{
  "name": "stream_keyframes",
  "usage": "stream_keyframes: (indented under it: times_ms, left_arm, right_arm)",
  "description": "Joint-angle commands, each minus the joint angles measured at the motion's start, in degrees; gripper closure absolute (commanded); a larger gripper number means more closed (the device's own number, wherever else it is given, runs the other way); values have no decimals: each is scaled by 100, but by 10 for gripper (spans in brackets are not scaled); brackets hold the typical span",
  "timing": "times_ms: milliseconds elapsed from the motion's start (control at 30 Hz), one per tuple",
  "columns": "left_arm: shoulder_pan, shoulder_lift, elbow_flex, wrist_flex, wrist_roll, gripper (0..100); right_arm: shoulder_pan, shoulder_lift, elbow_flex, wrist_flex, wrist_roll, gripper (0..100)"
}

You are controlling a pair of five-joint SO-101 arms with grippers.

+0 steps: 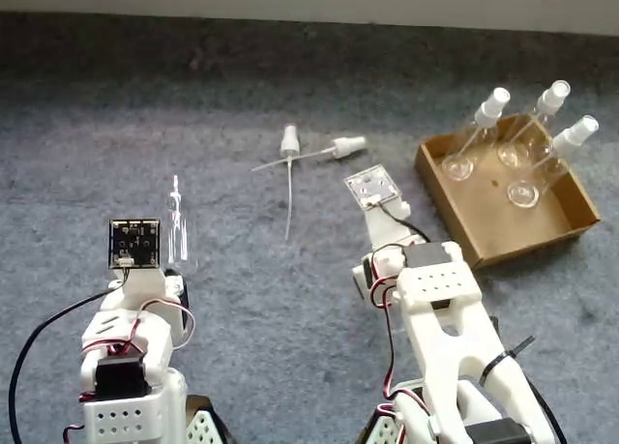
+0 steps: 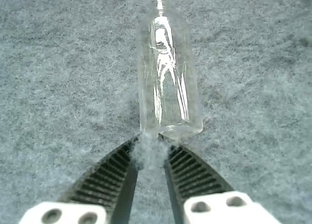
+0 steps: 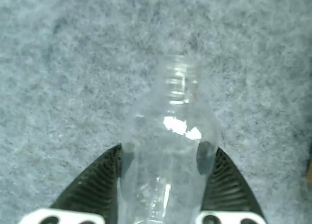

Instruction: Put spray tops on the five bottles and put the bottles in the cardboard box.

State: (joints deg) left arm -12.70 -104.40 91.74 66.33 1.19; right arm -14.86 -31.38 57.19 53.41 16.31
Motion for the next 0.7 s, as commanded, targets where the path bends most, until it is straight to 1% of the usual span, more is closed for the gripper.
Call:
stream_keyframes:
  times_ms: [0, 133, 333, 500, 567, 667]
  left_arm:
    - [84, -40, -13, -18, -35, 995]
    - [84, -40, -13, -18, -35, 995]
    - [84, -40, -4, -18, -35, 995]
    - [84, -40, -4, -18, -35, 995]
    - [84, -40, -4, -18, -35, 995]
    - [84, -40, -4, -18, -35, 995]
  right_arm:
    - [57, -163, -13, -75, 62, 861]
    - [31, -163, 224, -75, 62, 793]
    - [31, -171, 374, -66, 70, 765]
    - [31, -171, 356, -22, 70, 694]
    - [31, -171, 356, 171, 79, 675]
    - [22, -171, 180, 277, 501, 673]
